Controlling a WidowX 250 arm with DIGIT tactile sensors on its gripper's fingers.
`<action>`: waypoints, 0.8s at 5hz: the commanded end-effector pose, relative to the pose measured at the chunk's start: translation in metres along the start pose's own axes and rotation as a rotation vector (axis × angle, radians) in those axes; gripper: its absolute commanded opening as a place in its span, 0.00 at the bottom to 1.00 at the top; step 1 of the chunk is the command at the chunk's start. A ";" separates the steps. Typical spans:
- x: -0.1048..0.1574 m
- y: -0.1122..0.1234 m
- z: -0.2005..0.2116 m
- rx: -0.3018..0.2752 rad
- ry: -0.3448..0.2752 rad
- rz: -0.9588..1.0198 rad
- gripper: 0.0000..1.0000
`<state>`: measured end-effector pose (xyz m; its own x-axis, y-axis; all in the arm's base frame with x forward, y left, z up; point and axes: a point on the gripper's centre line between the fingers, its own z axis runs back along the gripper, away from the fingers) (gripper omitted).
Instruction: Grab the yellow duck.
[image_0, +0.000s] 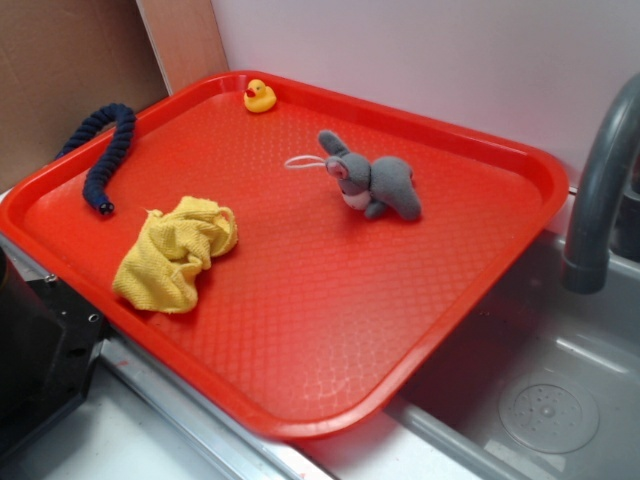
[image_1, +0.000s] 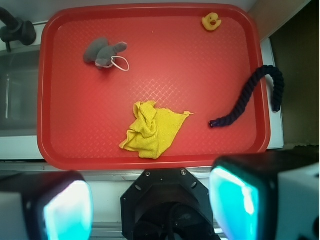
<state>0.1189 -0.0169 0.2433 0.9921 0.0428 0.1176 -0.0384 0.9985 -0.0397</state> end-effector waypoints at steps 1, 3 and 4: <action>0.000 0.000 0.000 0.000 0.000 0.000 1.00; 0.079 0.041 -0.065 0.018 -0.124 0.150 1.00; 0.092 0.072 -0.086 0.037 -0.183 0.258 1.00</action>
<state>0.2143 0.0475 0.1570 0.9229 0.2918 0.2511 -0.2878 0.9562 -0.0534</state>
